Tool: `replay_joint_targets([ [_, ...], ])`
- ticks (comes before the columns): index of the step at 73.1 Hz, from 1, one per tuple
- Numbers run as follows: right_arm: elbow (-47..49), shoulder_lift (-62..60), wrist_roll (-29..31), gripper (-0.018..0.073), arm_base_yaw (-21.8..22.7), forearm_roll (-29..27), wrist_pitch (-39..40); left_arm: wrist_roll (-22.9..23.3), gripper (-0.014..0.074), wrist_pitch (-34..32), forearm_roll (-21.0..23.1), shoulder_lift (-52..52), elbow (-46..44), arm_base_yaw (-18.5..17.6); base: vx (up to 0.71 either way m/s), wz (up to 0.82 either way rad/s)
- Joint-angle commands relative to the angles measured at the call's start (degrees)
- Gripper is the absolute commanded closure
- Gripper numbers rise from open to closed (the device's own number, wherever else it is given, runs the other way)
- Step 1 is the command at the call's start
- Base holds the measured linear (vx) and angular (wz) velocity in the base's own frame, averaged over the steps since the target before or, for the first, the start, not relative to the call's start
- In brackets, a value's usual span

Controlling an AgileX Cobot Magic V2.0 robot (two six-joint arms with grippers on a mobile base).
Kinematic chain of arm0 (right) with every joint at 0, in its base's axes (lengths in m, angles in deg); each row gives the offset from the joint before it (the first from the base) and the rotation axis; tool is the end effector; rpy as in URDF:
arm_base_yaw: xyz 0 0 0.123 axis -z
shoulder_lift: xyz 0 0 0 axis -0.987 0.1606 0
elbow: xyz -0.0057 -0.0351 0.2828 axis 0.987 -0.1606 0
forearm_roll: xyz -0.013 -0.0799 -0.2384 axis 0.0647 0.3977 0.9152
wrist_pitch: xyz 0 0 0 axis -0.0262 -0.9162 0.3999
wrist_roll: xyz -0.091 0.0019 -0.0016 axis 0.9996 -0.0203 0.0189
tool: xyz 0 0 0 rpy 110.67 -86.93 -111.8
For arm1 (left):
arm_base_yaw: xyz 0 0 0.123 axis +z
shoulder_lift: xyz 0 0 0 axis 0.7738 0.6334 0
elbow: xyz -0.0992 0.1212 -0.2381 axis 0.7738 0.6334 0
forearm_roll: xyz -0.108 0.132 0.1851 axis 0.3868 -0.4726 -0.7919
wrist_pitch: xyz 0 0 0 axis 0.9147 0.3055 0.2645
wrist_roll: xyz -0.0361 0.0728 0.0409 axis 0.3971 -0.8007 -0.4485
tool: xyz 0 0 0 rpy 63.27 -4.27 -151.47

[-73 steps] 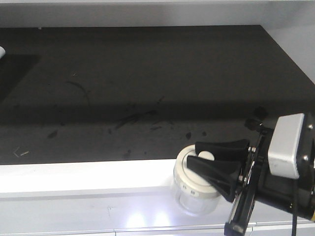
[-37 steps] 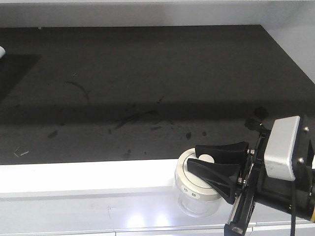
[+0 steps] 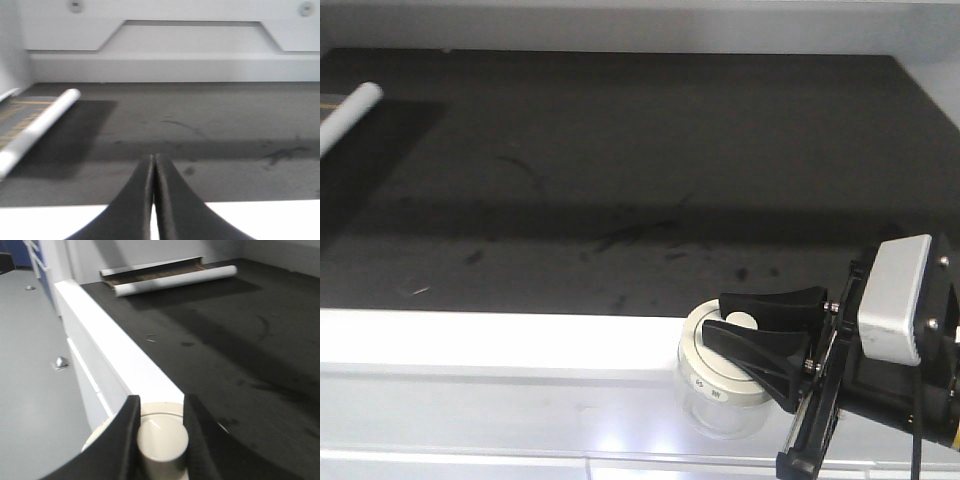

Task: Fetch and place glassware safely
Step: 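Drive the base away from the counter holding the jar in the right gripper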

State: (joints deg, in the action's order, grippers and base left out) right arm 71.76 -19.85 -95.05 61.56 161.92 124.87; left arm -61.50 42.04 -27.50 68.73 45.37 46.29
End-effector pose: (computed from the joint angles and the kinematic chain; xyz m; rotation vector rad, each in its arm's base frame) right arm 0.1522 0.1126 0.2863 -0.8664 1.5928 0.7475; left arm 0.0508 -0.0031 0.2610 -0.0108 1.5897 -0.1180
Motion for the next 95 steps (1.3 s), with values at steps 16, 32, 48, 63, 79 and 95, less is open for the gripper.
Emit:
replay_joint_targets([
  [16,1.7,-0.5,0.4,0.056,0.1,-3.1,2.1,0.5,0.0603,-4.4,0.5,0.5,-1.2,-0.5,-0.07,0.72],
  [32,1.7,-0.5,0.4,0.056,0.1,-3.1,2.1,0.5,0.0603,-4.4,0.5,0.5,-1.2,-0.5,-0.07,0.82],
  [48,1.7,-0.5,0.4,0.056,0.1,-3.1,2.1,0.5,0.0603,-4.4,0.5,0.5,-1.2,-0.5,-0.04,0.73],
  [63,1.7,-0.5,0.4,0.056,0.1,-3.1,2.1,0.5,0.0603,-4.4,0.5,0.5,-1.2,-0.5,-0.01,0.7],
  [79,1.7,-0.5,0.4,0.056,0.1,-3.1,2.1,0.5,0.0603,-4.4,0.5,0.5,-1.2,-0.5,-0.01,0.76],
  [95,1.7,-0.5,0.4,0.056,0.1,-3.1,2.1,0.5,0.0603,-4.4,0.5,0.5,-1.2,-0.5,0.0,0.95],
])
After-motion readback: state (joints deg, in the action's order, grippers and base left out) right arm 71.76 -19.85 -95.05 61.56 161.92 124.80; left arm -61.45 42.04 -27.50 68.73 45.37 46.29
